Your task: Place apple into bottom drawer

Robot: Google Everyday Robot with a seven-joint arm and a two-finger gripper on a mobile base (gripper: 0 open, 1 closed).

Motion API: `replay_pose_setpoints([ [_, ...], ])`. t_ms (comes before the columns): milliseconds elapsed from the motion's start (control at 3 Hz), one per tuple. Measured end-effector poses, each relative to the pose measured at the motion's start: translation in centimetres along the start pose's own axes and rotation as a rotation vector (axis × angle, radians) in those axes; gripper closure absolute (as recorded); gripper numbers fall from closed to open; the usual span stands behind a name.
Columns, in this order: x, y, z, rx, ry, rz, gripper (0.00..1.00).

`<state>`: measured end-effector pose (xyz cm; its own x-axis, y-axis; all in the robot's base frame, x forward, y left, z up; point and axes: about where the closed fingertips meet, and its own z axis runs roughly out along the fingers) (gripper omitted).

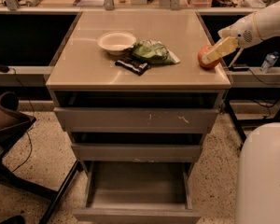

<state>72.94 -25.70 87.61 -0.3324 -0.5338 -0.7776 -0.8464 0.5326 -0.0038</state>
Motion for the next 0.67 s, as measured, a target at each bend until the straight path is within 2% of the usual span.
replay_pose_setpoints([
  [333,0.2,-0.6,0.4,0.019,0.004,0.001,0.00],
  [667,1.8,-0.5,2.2,-0.026,-0.001,0.062,0.00],
])
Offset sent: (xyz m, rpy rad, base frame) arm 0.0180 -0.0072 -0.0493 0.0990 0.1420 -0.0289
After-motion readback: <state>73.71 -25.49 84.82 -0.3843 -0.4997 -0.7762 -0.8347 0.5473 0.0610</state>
